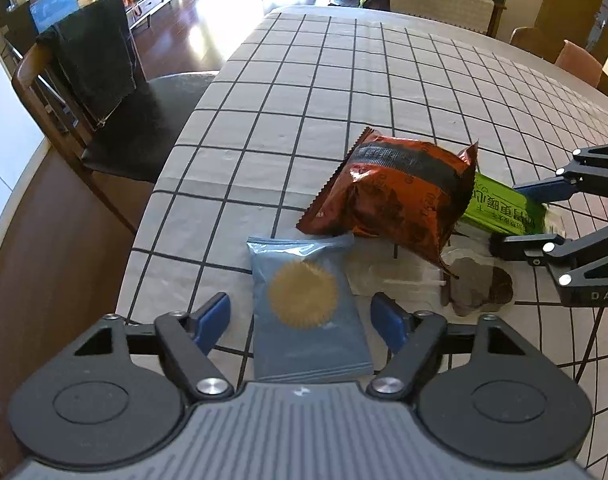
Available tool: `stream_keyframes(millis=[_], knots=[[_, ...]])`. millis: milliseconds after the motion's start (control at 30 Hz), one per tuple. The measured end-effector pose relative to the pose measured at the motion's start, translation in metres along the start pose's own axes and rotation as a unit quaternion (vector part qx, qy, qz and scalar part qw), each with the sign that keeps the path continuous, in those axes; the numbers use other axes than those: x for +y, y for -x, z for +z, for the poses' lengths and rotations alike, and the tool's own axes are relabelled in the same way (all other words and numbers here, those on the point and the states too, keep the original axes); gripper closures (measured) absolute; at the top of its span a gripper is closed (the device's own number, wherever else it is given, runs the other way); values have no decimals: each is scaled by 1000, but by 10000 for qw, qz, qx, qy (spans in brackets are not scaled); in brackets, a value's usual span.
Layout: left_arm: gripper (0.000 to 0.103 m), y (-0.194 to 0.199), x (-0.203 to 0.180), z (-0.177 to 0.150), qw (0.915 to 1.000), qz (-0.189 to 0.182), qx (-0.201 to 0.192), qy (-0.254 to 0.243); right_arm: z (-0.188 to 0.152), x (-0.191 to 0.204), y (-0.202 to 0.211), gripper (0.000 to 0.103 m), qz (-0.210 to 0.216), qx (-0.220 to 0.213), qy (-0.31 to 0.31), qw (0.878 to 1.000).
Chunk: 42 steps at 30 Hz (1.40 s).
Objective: Organize snacks
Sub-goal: 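Grasp the blue cookie packet with the left tool while the right tool grasps the green packet, then carry the blue packet and green packet over the red box with both tools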
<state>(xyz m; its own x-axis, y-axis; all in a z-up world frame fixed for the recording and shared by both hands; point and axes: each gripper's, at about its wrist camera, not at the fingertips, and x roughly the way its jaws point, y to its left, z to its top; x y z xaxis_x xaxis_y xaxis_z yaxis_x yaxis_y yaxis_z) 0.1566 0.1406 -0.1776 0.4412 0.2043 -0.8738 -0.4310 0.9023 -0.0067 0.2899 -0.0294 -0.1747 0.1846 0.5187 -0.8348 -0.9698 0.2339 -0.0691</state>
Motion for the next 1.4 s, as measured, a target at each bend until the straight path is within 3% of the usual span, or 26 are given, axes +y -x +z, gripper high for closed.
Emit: stream_keyframes(millis=[133, 267, 800, 1100, 1400], knots=[[43, 3, -1, 0, 9999, -30, -86, -63, -2, 3, 2, 61, -97, -15, -302, 9995], [56, 6, 1, 0, 9999, -54, -141, -56, -7, 9, 6, 61, -333, -20, -589, 9977], [56, 18, 15, -11, 9987, -352, 32, 367, -46, 26, 56, 61, -906, -71, -2103, 9734], [56, 58, -12, -9, 9965, -808, -44, 191, -62, 29, 108, 61, -1139, -375, -2593, 9583], [56, 108, -73, 11, 9898, -1206, -628, -427, -80, 12, 184, 61, -1555, -887, -3004, 9369]])
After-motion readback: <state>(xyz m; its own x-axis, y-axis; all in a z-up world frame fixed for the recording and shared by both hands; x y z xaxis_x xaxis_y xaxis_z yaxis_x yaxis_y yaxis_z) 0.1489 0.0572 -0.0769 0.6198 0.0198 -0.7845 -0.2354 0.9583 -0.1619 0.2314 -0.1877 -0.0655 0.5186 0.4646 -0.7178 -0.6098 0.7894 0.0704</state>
